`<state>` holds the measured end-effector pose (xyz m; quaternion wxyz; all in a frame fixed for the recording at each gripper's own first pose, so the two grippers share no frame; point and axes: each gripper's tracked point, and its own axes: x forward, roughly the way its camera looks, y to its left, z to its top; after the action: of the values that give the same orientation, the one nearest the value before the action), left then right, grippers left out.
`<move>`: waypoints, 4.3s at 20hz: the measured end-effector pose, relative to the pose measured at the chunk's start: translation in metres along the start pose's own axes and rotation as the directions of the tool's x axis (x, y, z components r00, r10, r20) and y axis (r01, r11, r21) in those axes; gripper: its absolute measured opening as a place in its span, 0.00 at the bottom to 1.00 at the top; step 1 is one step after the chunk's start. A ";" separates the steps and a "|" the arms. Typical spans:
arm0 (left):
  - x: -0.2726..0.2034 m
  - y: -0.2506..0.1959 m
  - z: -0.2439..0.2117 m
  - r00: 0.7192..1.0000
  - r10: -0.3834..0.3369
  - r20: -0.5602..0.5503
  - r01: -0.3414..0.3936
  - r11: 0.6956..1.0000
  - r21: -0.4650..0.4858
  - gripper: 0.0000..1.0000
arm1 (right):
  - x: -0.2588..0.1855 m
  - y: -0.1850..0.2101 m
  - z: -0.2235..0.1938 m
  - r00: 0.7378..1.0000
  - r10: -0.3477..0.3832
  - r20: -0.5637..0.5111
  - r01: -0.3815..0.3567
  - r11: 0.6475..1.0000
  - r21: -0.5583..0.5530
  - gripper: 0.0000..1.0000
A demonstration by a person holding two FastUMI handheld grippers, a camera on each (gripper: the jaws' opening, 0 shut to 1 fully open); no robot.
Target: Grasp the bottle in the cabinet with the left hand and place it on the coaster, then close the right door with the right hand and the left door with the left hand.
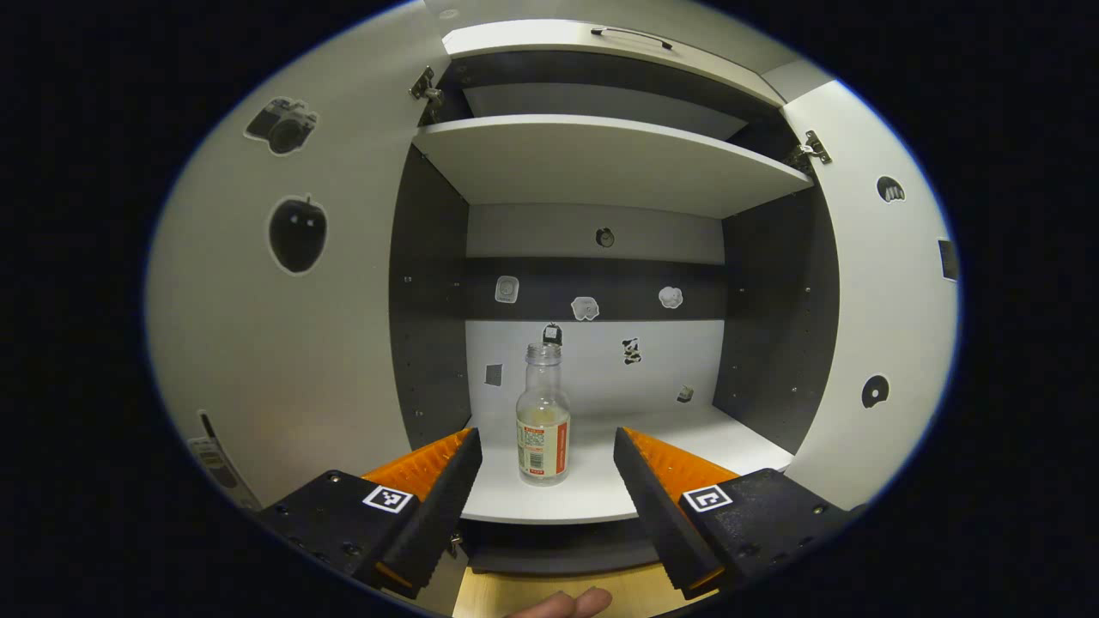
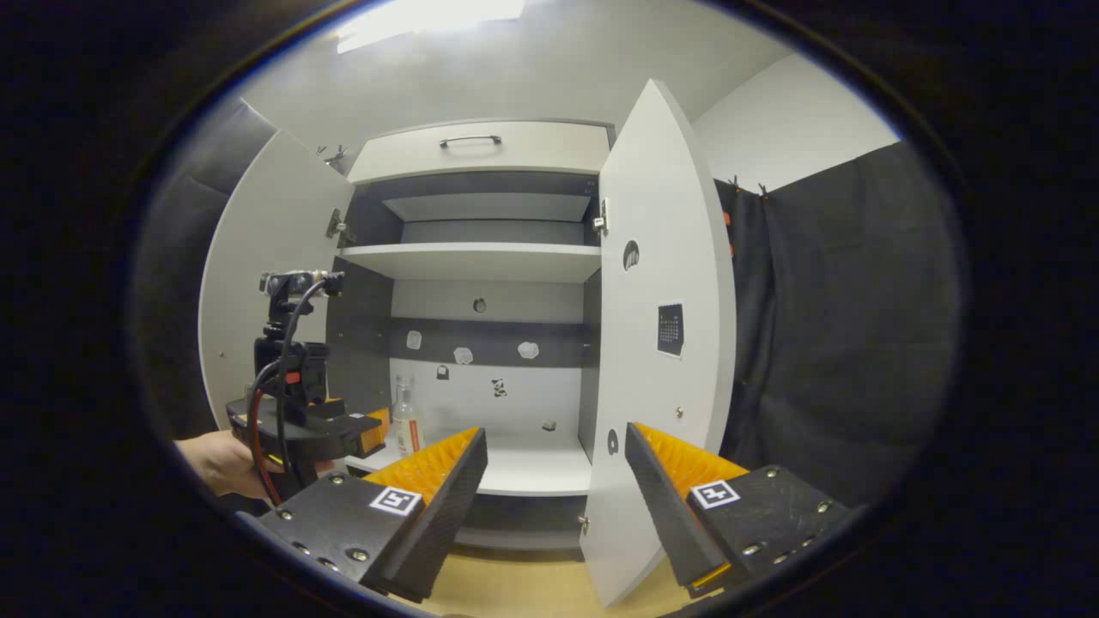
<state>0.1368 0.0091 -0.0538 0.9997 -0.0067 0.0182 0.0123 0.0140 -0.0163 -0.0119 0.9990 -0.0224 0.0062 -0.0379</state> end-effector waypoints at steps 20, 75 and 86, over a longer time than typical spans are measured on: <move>0.143 -0.002 -0.052 0.999 0.042 -0.017 -0.040 0.994 0.103 0.98 | 0.002 -0.034 -0.003 0.998 -0.061 -0.002 0.061 0.996 -0.064 0.96; -0.219 -0.138 -0.338 0.909 -0.380 -0.173 0.378 0.925 -0.047 0.81 | -0.105 -0.018 -0.130 0.980 0.102 -0.172 -0.074 0.984 0.165 0.94; -0.223 -0.146 -0.399 0.867 -0.441 -0.233 0.461 0.886 0.039 0.82 | -0.093 -0.066 -0.124 0.987 -0.008 -0.164 0.015 0.999 0.041 0.99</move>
<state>-0.0968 -0.1482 -0.4422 0.9660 0.0347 0.1260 -0.2233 -0.0858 -0.0806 -0.1312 0.9952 0.0017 0.0871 -0.0455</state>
